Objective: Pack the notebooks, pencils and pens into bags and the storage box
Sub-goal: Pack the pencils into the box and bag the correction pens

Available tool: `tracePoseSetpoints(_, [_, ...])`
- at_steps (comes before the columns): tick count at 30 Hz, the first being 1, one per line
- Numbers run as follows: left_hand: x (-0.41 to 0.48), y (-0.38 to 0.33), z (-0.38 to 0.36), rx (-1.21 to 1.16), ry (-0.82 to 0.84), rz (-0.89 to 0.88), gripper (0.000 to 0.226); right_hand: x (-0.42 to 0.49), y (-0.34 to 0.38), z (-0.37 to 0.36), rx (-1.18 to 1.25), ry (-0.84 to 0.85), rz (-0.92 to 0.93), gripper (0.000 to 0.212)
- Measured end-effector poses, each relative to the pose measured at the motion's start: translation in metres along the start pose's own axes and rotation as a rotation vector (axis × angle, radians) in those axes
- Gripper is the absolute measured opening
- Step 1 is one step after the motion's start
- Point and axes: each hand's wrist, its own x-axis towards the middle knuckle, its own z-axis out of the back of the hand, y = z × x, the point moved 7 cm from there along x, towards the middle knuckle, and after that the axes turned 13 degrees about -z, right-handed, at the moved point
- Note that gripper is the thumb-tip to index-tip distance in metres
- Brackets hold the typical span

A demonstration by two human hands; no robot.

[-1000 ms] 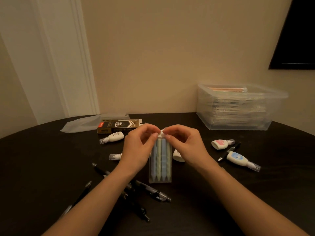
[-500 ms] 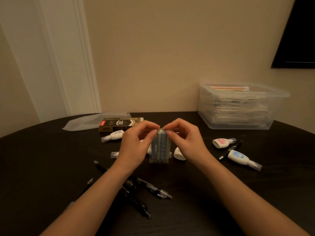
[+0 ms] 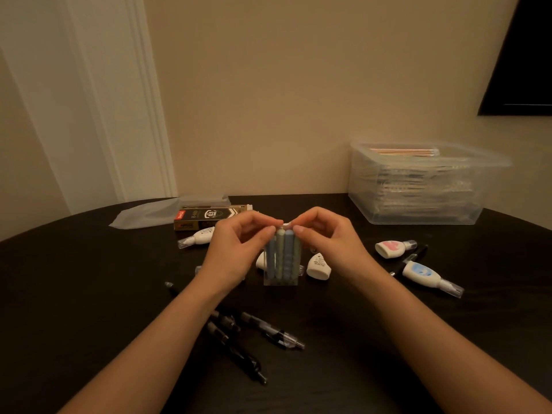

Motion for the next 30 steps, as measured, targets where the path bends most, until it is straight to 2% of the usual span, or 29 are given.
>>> tracePoseSetpoints(3, [-0.002, -0.002, -0.001, 0.062, 0.001, -0.044, 0.016, -0.005, 0.005, -0.001, -0.082, -0.046, 0.123, 0.01])
tracePoseSetpoints(6, [-0.005, -0.012, -0.003, 0.34, 0.037, -0.246, 0.014, -0.009, 0.009, 0.001, -0.208, -0.091, 0.233, 0.017])
tracePoseSetpoints(9, [-0.006, -0.012, -0.004, 0.461, 0.08, -0.355, 0.016, -0.009, 0.012, 0.002, -0.318, -0.109, 0.3, 0.02])
tracePoseSetpoints(13, [-0.005, -0.006, -0.003, 0.379, 0.052, -0.298, 0.018, -0.008, 0.01, -0.002, -0.469, -0.185, 0.402, 0.007])
tracePoseSetpoints(16, [-0.005, -0.001, -0.004, 0.316, 0.05, -0.222, 0.026, -0.009, 0.004, -0.006, -0.542, -0.201, 0.456, 0.018])
tracePoseSetpoints(21, [-0.005, 0.005, -0.005, 0.22, 0.032, -0.142, 0.027, -0.005, -0.002, -0.003, -0.481, -0.2, 0.41, 0.007])
tracePoseSetpoints(23, [-0.006, 0.007, -0.006, 0.202, 0.033, -0.112, 0.026, -0.005, -0.003, -0.003, -0.469, -0.187, 0.387, 0.009])
tracePoseSetpoints(30, [0.003, 0.005, -0.01, 0.157, 0.05, -0.049, 0.027, -0.001, 0.009, 0.003, -0.573, -0.097, 0.283, 0.007])
